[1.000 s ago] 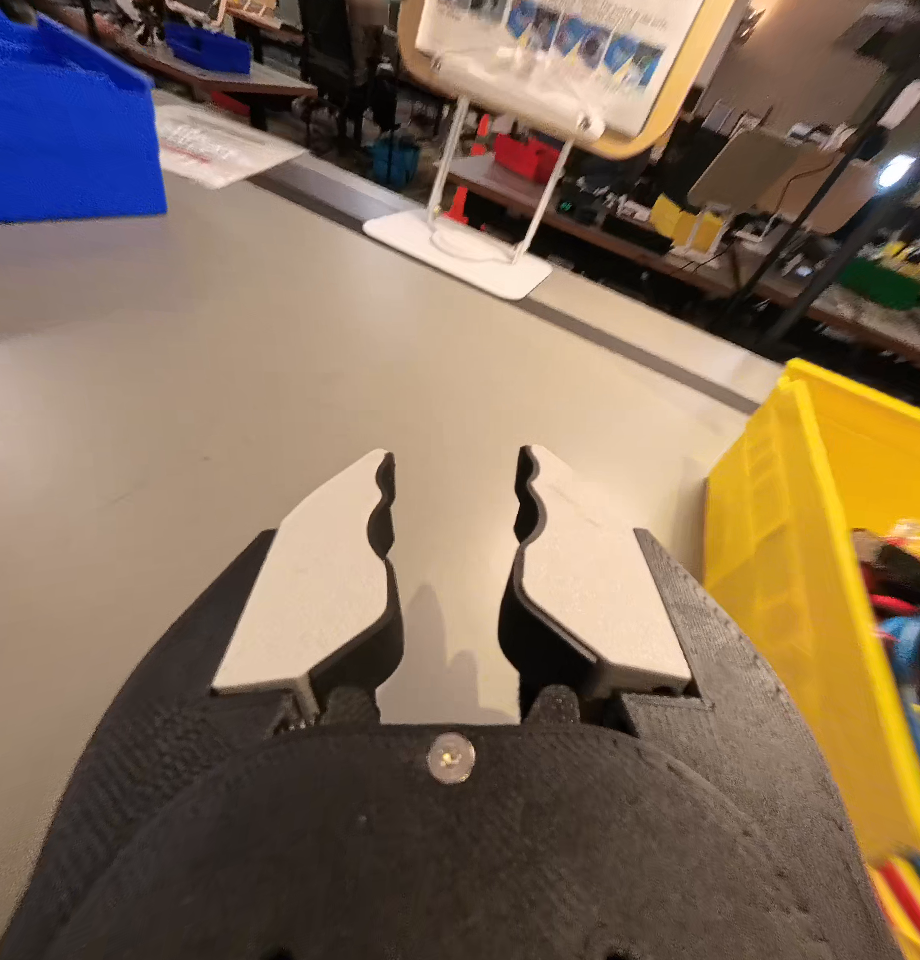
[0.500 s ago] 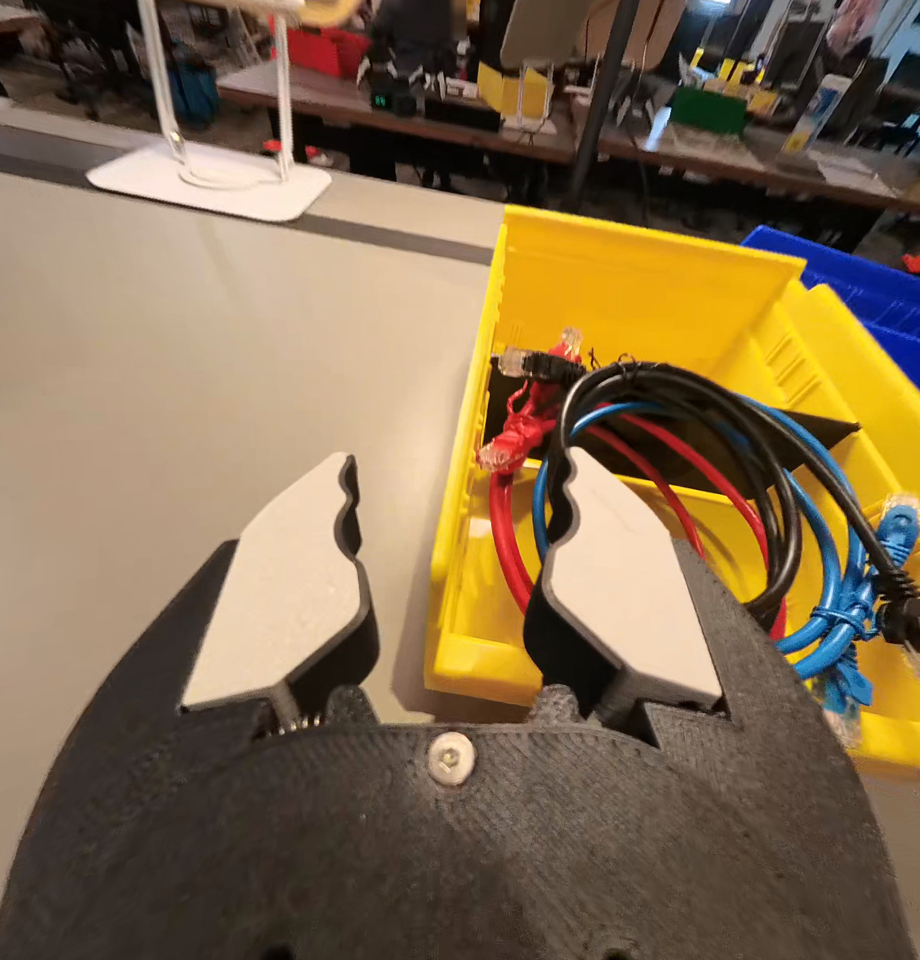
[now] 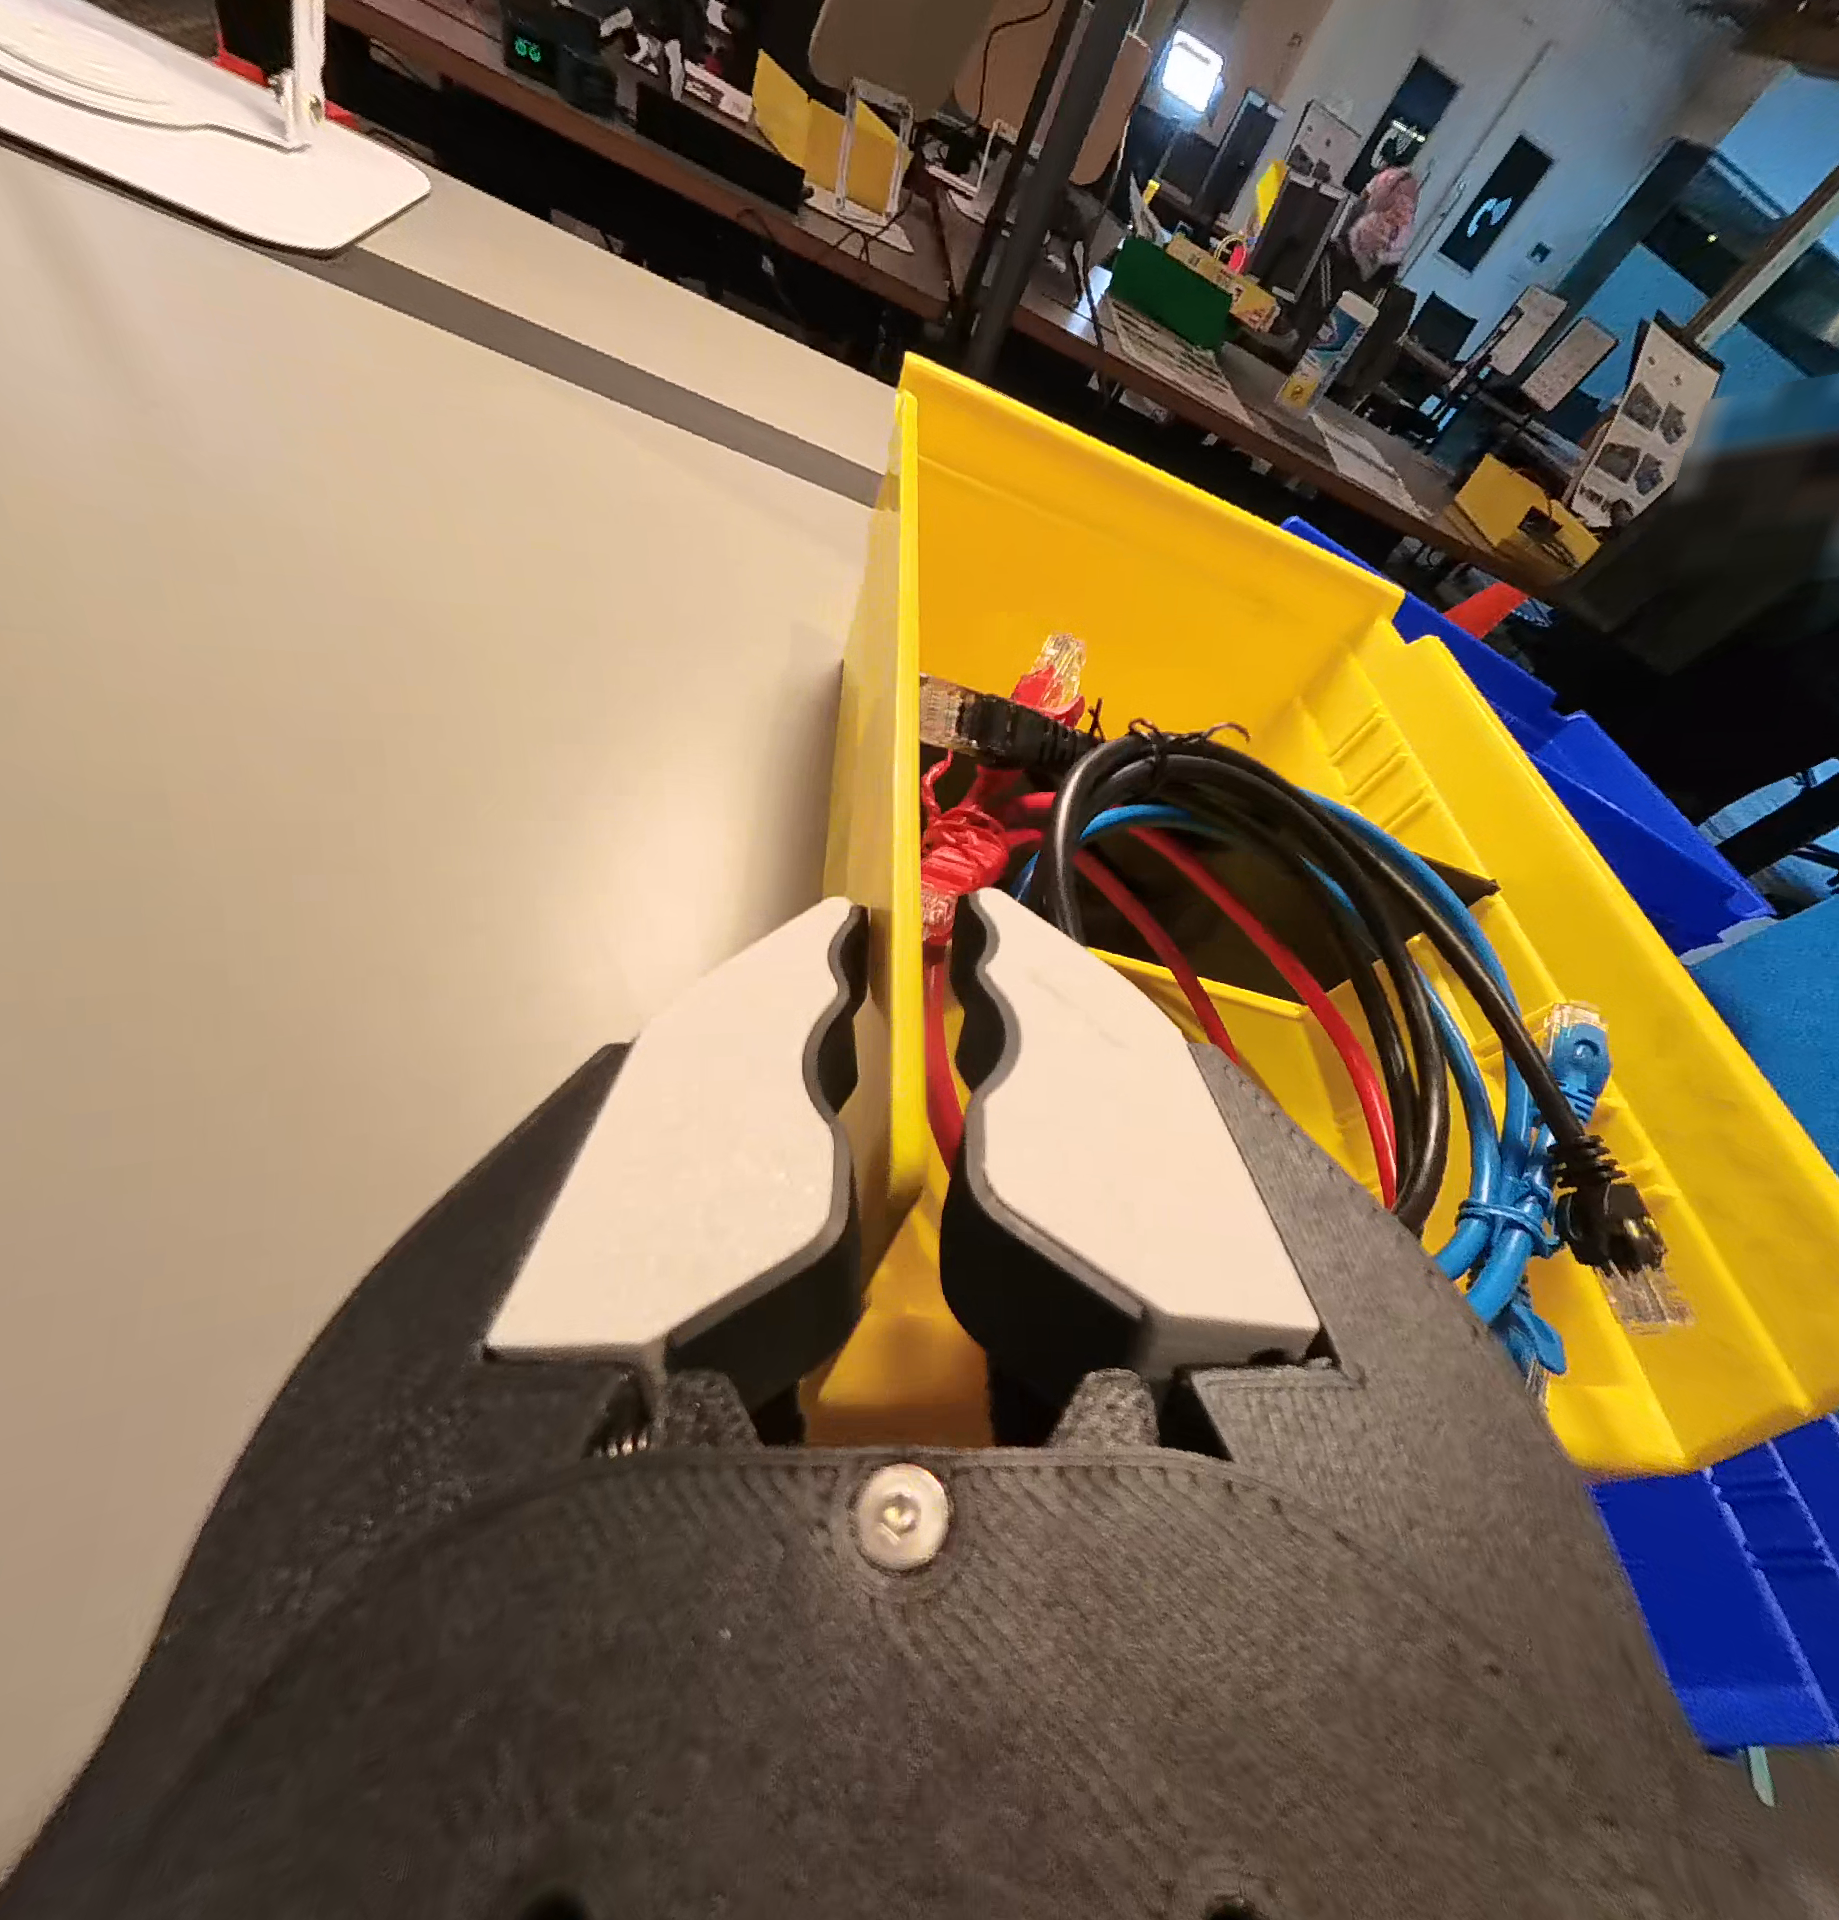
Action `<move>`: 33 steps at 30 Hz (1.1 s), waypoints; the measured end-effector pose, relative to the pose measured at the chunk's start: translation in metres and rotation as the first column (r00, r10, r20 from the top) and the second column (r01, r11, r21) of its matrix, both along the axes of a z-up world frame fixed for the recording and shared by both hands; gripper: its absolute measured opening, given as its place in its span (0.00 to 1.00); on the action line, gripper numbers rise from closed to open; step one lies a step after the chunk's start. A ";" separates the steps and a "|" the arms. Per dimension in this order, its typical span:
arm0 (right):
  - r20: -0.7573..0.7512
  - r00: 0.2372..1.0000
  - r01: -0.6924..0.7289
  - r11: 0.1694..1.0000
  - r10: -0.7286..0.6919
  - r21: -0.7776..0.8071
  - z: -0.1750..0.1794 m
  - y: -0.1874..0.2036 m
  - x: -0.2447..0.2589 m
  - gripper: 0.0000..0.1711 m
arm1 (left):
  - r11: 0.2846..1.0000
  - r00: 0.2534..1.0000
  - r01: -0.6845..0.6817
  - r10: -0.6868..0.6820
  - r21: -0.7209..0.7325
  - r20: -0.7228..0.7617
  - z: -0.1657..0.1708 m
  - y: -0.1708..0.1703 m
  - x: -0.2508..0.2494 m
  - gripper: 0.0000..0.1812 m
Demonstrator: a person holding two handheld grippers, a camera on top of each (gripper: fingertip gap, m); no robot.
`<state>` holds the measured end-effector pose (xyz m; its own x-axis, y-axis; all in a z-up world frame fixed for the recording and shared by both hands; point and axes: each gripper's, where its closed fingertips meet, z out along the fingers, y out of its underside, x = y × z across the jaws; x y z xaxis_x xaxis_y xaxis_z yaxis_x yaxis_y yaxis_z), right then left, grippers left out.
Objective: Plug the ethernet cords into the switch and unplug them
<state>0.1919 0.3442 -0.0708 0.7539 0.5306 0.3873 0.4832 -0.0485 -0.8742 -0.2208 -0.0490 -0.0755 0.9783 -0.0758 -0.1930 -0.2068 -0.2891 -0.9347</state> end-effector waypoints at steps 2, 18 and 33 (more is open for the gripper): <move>0.004 1.000 -0.015 1.000 0.015 0.004 0.000 -0.001 -0.002 0.09 | 1.000 1.000 -0.002 0.002 -0.004 0.013 0.000 0.000 0.000 0.02; -0.024 0.938 -0.347 0.938 0.346 -0.015 -0.001 -0.046 -0.057 0.10 | 0.965 0.965 0.263 -0.263 0.013 0.005 0.001 -0.018 0.040 0.02; -0.068 0.779 -0.626 0.779 0.623 -0.028 0.002 -0.079 -0.061 0.17 | 0.817 0.817 0.575 -0.576 0.046 0.019 0.003 -0.050 0.092 0.02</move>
